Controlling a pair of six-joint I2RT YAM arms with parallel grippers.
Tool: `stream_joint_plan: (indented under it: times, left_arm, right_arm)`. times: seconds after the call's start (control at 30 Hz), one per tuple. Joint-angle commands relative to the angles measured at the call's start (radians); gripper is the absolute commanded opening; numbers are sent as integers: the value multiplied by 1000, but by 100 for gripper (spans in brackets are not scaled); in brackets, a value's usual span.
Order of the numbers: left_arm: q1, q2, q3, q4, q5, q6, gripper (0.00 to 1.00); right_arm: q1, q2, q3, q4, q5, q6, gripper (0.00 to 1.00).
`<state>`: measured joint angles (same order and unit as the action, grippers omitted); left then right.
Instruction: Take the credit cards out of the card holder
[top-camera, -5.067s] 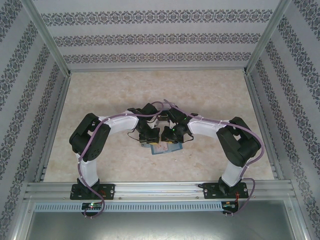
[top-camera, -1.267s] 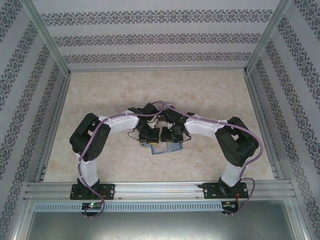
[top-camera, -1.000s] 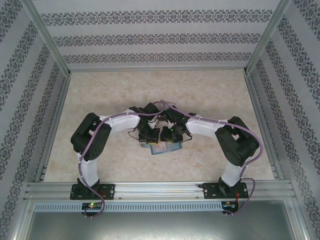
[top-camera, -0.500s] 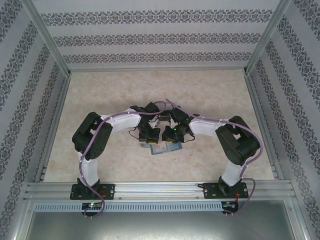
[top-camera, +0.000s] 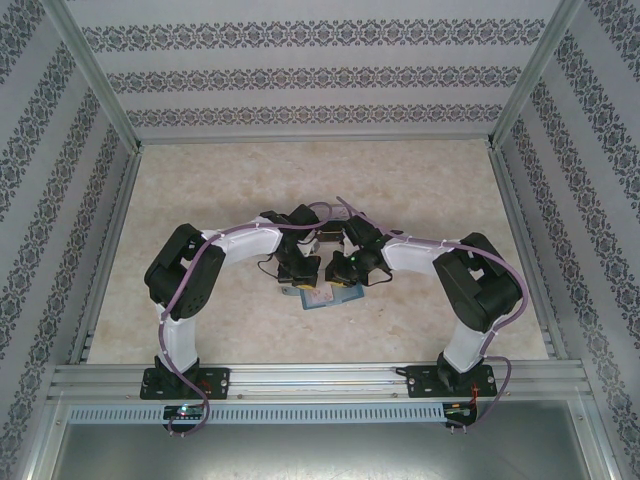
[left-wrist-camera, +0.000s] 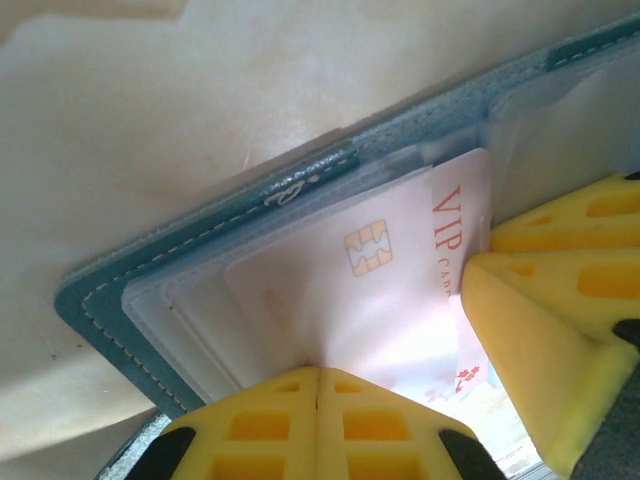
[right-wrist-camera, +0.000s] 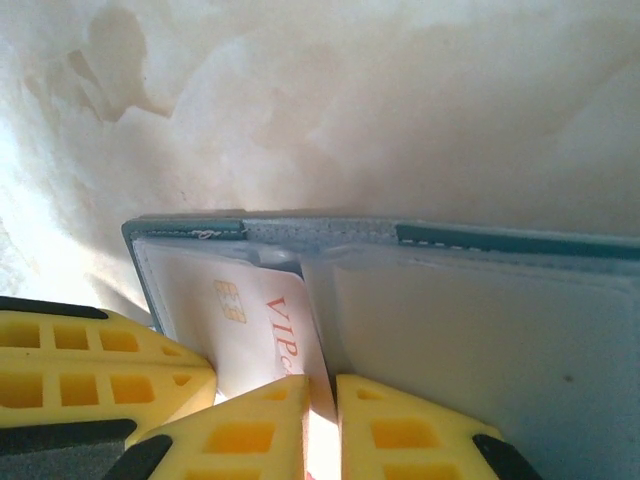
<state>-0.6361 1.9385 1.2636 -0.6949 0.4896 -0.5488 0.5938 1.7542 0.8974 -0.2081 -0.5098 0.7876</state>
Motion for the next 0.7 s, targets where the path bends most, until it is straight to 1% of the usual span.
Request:
stream_joint_plan:
  times: [0.0, 0.13, 0.27, 0.4, 0.5, 0.67]
  left_arm:
    - [-20, 80, -33, -81, -80, 21, 1]
    - [-21, 80, -33, -82, -80, 21, 1]
    - [-20, 80, -32, -84, -81, 21, 0]
    - [-21, 69, -23, -96, -90, 22, 1]
    - [-21, 48, -11, -116, -110, 25, 2]
    - [-20, 15, 2, -133, -121, 24, 5]
  right_arm:
    - [9, 21, -18, 132, -110, 24, 17]
    - [8, 55, -29, 164, -136, 32, 18]
    - [4, 49, -36, 170, -135, 33, 11]
    - [-5, 14, -39, 144, -108, 23, 5]
    - [-14, -16, -37, 106, -83, 5, 2]
    - [-28, -54, -35, 45, -41, -22, 0]
